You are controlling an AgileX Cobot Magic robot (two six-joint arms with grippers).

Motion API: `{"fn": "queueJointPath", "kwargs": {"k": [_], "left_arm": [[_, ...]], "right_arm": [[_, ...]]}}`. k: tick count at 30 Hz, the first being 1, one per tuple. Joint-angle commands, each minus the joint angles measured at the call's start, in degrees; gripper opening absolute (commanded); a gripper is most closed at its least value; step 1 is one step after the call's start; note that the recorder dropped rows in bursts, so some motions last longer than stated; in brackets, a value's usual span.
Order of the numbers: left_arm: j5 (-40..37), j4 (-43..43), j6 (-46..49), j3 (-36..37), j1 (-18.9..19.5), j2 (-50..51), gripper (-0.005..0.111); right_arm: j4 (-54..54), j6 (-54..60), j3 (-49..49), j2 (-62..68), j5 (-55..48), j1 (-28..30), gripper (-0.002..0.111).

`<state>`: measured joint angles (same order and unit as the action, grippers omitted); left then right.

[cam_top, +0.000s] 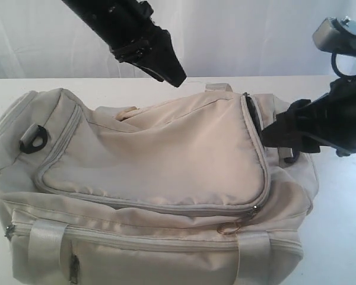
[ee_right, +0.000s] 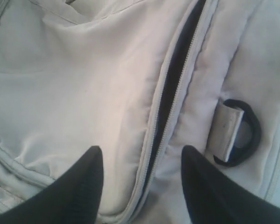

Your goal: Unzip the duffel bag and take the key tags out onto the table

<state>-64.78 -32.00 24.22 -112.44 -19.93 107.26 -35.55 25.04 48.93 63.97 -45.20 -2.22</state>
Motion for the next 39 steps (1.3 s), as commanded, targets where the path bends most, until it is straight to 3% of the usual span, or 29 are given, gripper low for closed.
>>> {"fn": "queueJointPath", "kwargs": {"k": [1,6,11,15,19,26,33,39], "left_arm": [[-5.2,-5.7,3.8,11.3,-0.2,-10.4,0.056],[-4.1,-7.9,6.9,26.8,-2.6,-20.9,0.046],[7.4,-13.9,12.3,43.3,-8.0,-25.7,0.045],[19.6,-21.9,27.7,49.8,-13.1,-24.6,0.051],[31.0,-24.1,41.7,51.8,-18.9,-23.0,0.052],[40.4,-19.7,43.3,51.8,-24.7,-19.0,0.052],[42.5,-13.3,38.5,51.8,-25.4,-17.0,0.052],[42.6,-13.1,38.0,51.8,-25.4,-16.9,0.052]], "right_arm": [[1.1,0.0,2.1,4.7,-1.0,0.0,0.049],[0.9,0.5,3.4,9.5,-3.8,0.0,0.049],[-1.8,1.9,4.4,11.8,-6.0,0.0,0.049],[-4.3,3.2,4.4,12.7,-7.3,0.0,0.049],[-4.7,3.2,4.4,13.5,-7.7,0.0,0.048],[-4.9,3.2,4.4,15.0,-7.4,0.0,0.031],[-4.9,3.2,4.4,15.2,-6.9,0.0,0.03],[-4.9,3.2,4.4,15.2,-6.8,0.0,0.03]]}}
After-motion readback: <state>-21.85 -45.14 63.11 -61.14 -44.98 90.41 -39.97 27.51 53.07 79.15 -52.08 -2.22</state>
